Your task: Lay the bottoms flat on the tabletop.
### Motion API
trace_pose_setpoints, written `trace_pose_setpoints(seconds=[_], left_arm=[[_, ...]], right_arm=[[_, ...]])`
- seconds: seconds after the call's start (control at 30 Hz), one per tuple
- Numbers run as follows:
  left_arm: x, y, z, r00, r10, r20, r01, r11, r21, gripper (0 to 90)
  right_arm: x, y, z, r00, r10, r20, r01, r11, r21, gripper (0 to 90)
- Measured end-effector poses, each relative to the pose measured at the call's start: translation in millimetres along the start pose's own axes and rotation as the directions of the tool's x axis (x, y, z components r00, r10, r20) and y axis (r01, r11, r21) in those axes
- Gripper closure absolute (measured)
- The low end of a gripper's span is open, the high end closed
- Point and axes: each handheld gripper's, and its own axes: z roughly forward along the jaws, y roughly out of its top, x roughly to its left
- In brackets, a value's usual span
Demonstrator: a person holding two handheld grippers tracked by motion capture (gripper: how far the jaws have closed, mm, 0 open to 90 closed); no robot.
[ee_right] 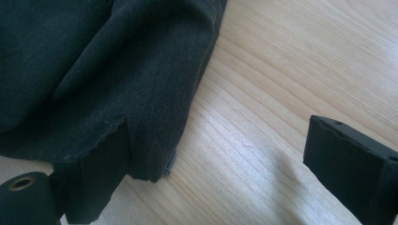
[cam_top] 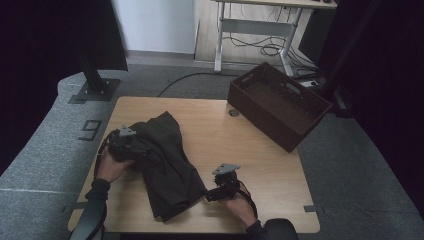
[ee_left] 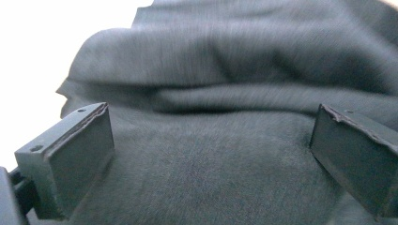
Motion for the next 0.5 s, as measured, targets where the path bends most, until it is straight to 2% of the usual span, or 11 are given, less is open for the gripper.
trace_pose_setpoints(seconds=[0.13, 0.27, 0.5], left_arm=[[1.9, -11.1, 11.5, 0.9997, -0.025, -0.004, 0.025, 0.9994, 0.022, 0.2], [0.5, -22.1, 19.5, 0.9997, -0.006, -0.022, 0.007, 0.9978, 0.066, 0.2], [-0.9, -41.4, 24.8, 0.9997, -0.002, -0.024, 0.005, 0.9939, 0.110, 0.2]], right_arm=[[1.6, 0.9, 7.0, 0.9998, -0.012, 0.013, 0.011, 1.000, 0.022, 9.4], [1.2, -0.3, 12.6, 0.9992, -0.033, 0.021, 0.032, 0.998, 0.051, 13.5], [-6.8, 0.4, 14.0, 0.9993, -0.009, 0.035, 0.007, 0.997, 0.071, 14.2]])
